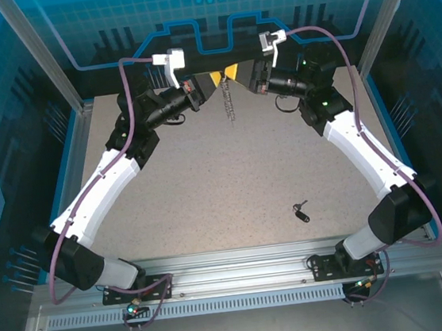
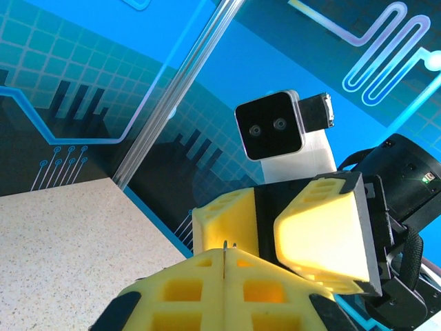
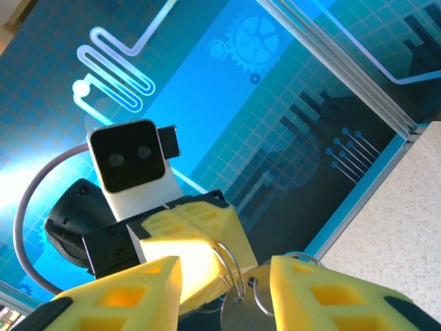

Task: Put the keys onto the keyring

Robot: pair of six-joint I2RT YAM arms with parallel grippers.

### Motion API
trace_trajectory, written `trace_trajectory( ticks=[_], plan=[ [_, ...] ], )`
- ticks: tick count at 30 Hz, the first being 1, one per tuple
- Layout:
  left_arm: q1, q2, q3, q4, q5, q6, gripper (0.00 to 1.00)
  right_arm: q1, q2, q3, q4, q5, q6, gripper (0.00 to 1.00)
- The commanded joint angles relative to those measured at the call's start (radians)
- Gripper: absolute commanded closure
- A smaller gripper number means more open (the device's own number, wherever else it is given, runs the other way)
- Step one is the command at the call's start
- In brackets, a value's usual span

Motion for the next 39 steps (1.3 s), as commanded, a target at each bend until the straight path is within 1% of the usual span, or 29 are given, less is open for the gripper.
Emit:
trace_trajectory(
  ticks=[1,7,11,15,17,18,21,22,26,28,30,32,35,39],
  plan=[
    [-0.007,-0.029,0.012,0.02,0.004,-0.003,1.0,0.015,0.018,0.047,0.014,-0.008,-0.017,0.62],
    [-0.008,-0.024,0.019,0.02,0.003,-0.002,1.0,0.024,0.034,0.053,0.005,-0.021,-0.022,0.65],
    [-0.007,-0.019,0.028,0.019,0.002,0.001,1.0,0.027,0.037,0.049,-0.002,-0.025,-0.03,0.69],
    [-0.008,-0.013,0.038,0.017,0.0,0.003,1.0,0.028,0.036,0.047,-0.012,-0.028,-0.041,0.82],
    [-0.008,-0.01,0.043,0.017,-0.002,0.003,1.0,0.027,0.035,0.047,-0.021,-0.031,-0.049,0.93],
    [-0.008,-0.007,0.046,0.017,-0.003,0.001,1.0,0.024,0.035,0.048,-0.026,-0.033,-0.055,1.0],
    [-0.007,-0.005,0.066,0.008,-0.004,0.001,1.0,0.009,0.034,0.069,-0.041,-0.045,-0.087,1.0],
    [-0.006,-0.005,0.079,-0.007,-0.008,0.009,0.99,-0.003,0.034,0.083,-0.047,-0.051,-0.102,1.0],
    [-0.004,-0.004,0.161,-0.091,-0.024,0.057,0.73,-0.062,0.048,0.159,-0.05,-0.091,-0.133,1.0],
    [-0.002,0.002,0.211,-0.141,-0.026,0.081,0.54,-0.084,0.06,0.201,-0.052,-0.116,-0.147,1.0],
    [0.001,0.011,0.258,-0.176,-0.024,0.093,0.43,-0.094,0.074,0.245,-0.064,-0.134,-0.165,1.0],
    [0.009,0.022,0.301,-0.199,-0.018,0.099,0.25,-0.098,0.091,0.289,-0.072,-0.158,-0.184,1.0],
    [0.019,0.035,0.346,-0.205,-0.016,0.108,0.02,-0.097,0.112,0.35,-0.089,-0.186,-0.207,1.0],
    [0.039,0.063,0.408,-0.206,0.019,0.096,0.01,-0.096,0.131,0.41,-0.091,-0.207,-0.216,1.0]
  ],
)
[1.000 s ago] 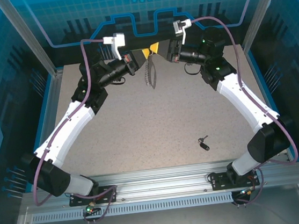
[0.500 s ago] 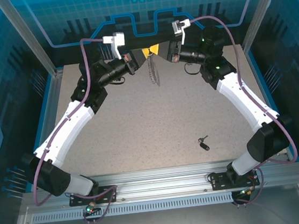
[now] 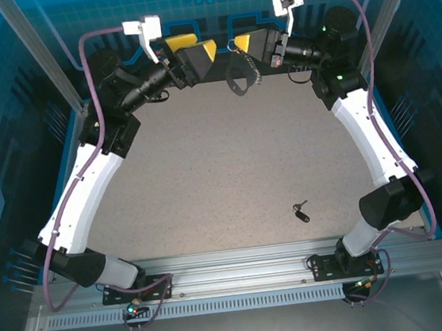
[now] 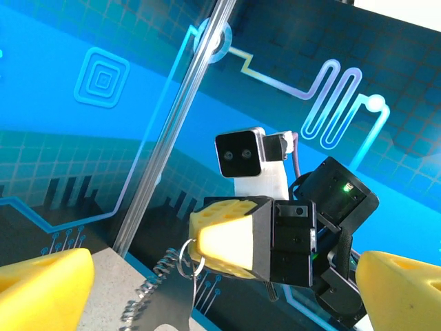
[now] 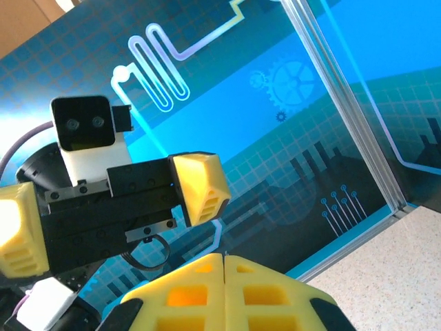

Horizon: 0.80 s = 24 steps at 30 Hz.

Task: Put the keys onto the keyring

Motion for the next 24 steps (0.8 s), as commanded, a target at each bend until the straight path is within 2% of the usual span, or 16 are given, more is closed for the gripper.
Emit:
trace_trajectory(
  ticks=[1,7,14,24],
  plan=[
    [0.021,0.041,0.062,-0.022,0.047,0.005,0.01,0.001,0.016,0.07,-0.001,-0.05,-0.032,1.0],
    [0.028,0.086,0.118,0.047,0.114,-0.027,0.01,0.015,0.037,0.139,0.018,-0.066,-0.04,1.0],
    [0.041,0.113,0.119,0.094,0.113,-0.115,0.04,0.03,0.061,0.201,0.043,-0.067,-0.043,1.0],
    [0.073,0.176,0.14,0.214,0.262,-0.32,0.38,0.045,0.093,0.22,0.051,-0.057,-0.04,1.0]
  ],
)
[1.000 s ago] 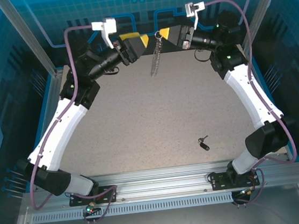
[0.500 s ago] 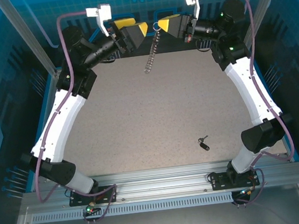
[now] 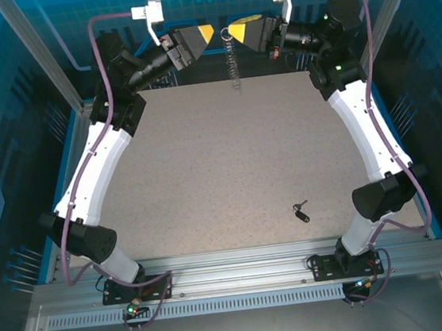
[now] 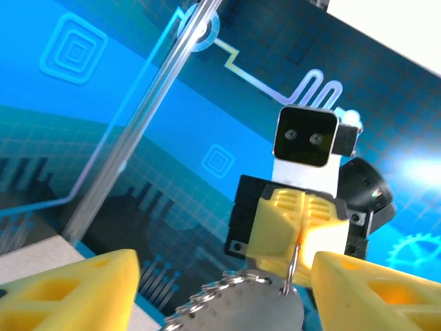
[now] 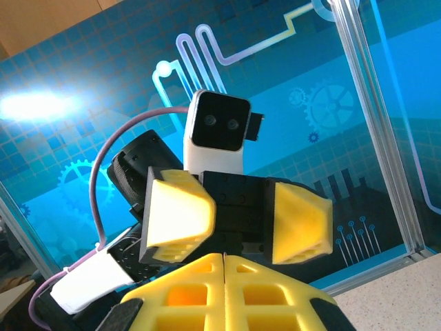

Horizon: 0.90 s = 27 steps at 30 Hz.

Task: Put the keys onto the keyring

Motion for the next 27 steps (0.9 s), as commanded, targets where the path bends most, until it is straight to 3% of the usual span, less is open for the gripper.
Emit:
trace_trajectory(
  ticks=[1,6,27],
  plan=[
    [0.004,0.019,0.041,0.095,0.088,-0.092,0.41,0.018,0.016,0.03,0.039,-0.005,-0.007,1.0],
    [0.003,0.04,0.054,0.119,0.144,-0.139,0.47,0.027,0.023,0.024,0.028,-0.004,-0.008,1.0],
    [-0.003,0.006,-0.029,0.111,0.151,-0.111,0.61,0.032,0.04,0.009,0.001,0.029,-0.01,1.0]
  ],
)
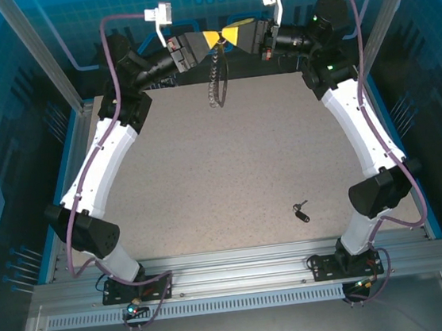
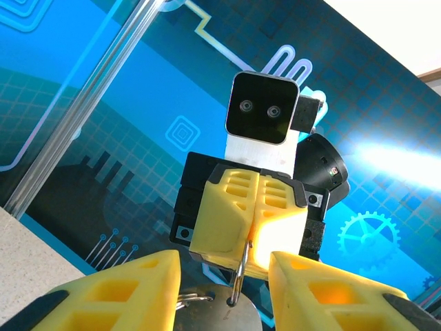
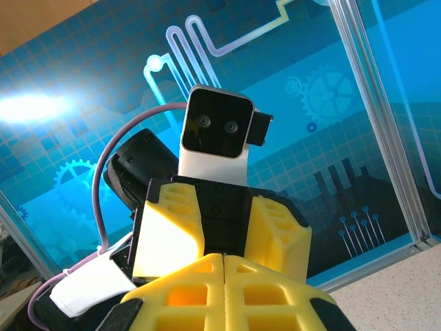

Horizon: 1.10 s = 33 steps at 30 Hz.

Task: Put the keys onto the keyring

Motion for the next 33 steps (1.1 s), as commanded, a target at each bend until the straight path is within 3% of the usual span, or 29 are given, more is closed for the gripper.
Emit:
trace_trajectory(
  ticks=[1,6,15,21,29,33],
  plan=[
    [-0.004,-0.03,-0.009,0.023,0.028,0.008,0.63,0.012,0.008,0.01,0.007,0.018,-0.009,1.0],
    [-0.012,-0.026,-0.01,0.023,0.037,0.01,0.69,0.012,0.009,0.007,0.007,0.023,-0.007,1.0],
    [-0.016,-0.034,-0.03,0.024,0.039,0.02,0.66,0.005,0.008,-0.01,0.006,0.052,-0.005,1.0],
    [-0.016,-0.042,-0.039,0.018,0.024,0.035,0.72,0.002,0.011,-0.015,0.021,0.047,0.008,1.0],
    [-0.016,-0.04,-0.04,0.036,-0.018,0.044,0.67,0.004,0.013,-0.02,0.024,0.032,0.01,1.0],
    [-0.016,-0.031,-0.033,0.047,-0.022,0.039,0.73,0.003,0.011,-0.023,0.022,0.031,0.008,1.0]
  ],
)
